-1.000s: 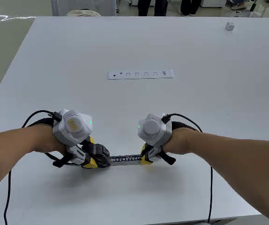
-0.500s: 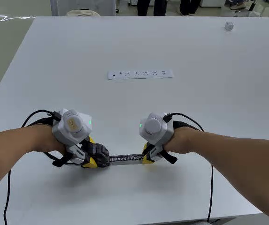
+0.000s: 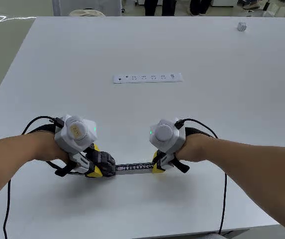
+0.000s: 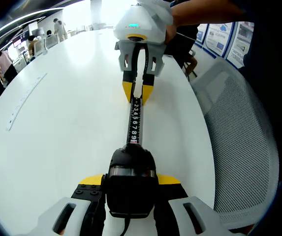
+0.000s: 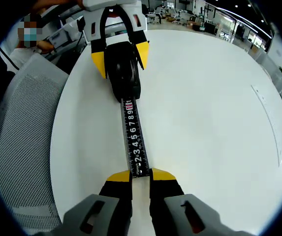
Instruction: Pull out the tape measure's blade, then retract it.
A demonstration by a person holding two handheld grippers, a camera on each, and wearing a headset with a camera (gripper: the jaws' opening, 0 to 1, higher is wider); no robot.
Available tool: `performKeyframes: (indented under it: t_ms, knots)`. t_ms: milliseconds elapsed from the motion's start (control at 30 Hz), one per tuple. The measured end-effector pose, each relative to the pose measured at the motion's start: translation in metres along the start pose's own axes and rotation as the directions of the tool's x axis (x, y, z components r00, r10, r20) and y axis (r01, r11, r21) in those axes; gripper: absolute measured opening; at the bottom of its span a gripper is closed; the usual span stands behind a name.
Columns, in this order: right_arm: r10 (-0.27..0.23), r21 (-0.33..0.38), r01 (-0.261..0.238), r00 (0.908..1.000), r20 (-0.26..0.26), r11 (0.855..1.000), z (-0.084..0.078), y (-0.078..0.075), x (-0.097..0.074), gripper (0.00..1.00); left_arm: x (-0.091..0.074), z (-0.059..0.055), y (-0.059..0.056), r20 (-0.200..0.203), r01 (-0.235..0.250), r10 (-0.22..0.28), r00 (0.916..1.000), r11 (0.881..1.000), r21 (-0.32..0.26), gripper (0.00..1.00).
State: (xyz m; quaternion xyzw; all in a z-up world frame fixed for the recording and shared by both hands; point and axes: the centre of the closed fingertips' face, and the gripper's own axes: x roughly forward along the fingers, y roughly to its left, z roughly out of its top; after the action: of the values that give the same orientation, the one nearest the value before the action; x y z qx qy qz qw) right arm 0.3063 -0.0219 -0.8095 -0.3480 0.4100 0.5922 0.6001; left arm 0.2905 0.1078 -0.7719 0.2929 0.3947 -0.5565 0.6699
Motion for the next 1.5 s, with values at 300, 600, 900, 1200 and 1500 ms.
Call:
performKeyframes:
  t_ms: [300, 600, 900, 1200, 1500]
  knots:
    - [-0.003, 0.005, 0.003, 1.0, 0.0, 1.0, -0.004, 0.0, -0.001, 0.11, 0.0, 0.0, -0.001, -0.001, -0.002, 0.002, 1.0, 1.0, 0.0, 0.34]
    - [-0.006, 0.007, 0.006, 1.0, -0.001, 1.0, -0.008, -0.001, -0.003, 0.11, 0.0, -0.001, 0.0, -0.001, -0.002, 0.002, 1.0, 1.0, -0.001, 0.34]
    - [-0.007, 0.009, 0.007, 1.0, -0.003, 1.0, -0.012, -0.002, -0.006, 0.11, 0.001, -0.001, 0.001, 0.0, -0.004, 0.004, 1.0, 1.0, -0.002, 0.34]
    - [-0.007, 0.01, 0.008, 1.0, -0.006, 1.0, -0.015, -0.002, -0.008, 0.11, 0.001, -0.001, 0.001, 0.001, -0.004, 0.004, 1.0, 1.0, -0.003, 0.34]
    - [-0.009, 0.016, 0.009, 0.9999, -0.007, 1.0, -0.018, -0.002, -0.009, 0.11, 0.0, -0.001, 0.001, 0.001, -0.004, 0.004, 1.0, 1.0, 0.0, 0.34]
